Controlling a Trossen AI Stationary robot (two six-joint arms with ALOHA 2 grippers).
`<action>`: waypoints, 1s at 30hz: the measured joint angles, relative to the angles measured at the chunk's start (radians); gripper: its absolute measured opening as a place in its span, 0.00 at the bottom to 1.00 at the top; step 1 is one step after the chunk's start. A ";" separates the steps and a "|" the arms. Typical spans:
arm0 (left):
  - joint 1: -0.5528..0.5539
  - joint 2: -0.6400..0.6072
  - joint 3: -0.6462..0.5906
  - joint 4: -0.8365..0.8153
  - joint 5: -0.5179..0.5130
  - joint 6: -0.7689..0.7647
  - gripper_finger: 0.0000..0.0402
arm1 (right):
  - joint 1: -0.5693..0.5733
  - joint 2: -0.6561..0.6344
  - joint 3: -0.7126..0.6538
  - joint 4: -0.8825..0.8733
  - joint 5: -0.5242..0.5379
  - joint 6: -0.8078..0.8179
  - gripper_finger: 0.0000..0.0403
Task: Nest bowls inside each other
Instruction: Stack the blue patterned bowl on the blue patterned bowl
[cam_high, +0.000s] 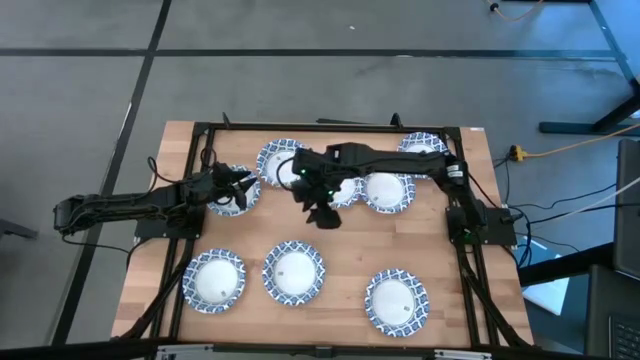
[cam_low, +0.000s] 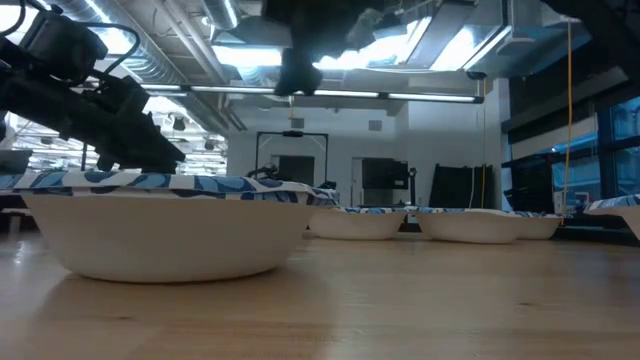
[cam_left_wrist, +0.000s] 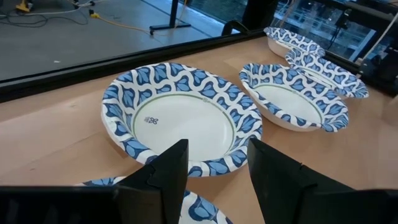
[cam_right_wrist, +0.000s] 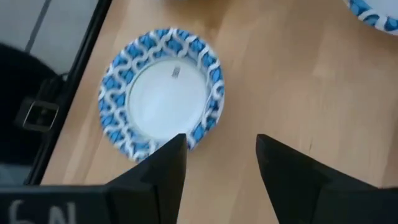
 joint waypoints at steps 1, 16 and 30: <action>0.000 0.000 0.000 0.000 0.000 0.000 0.40 | 0.000 -0.006 0.000 -0.035 0.000 -0.019 0.48; 0.000 0.000 0.000 -0.003 0.020 0.003 0.40 | -0.019 -0.037 -0.002 -0.187 -0.014 -0.057 0.48; 0.000 0.000 0.000 -0.003 0.020 0.024 0.40 | -0.131 -0.300 -0.165 -0.007 0.136 0.031 0.48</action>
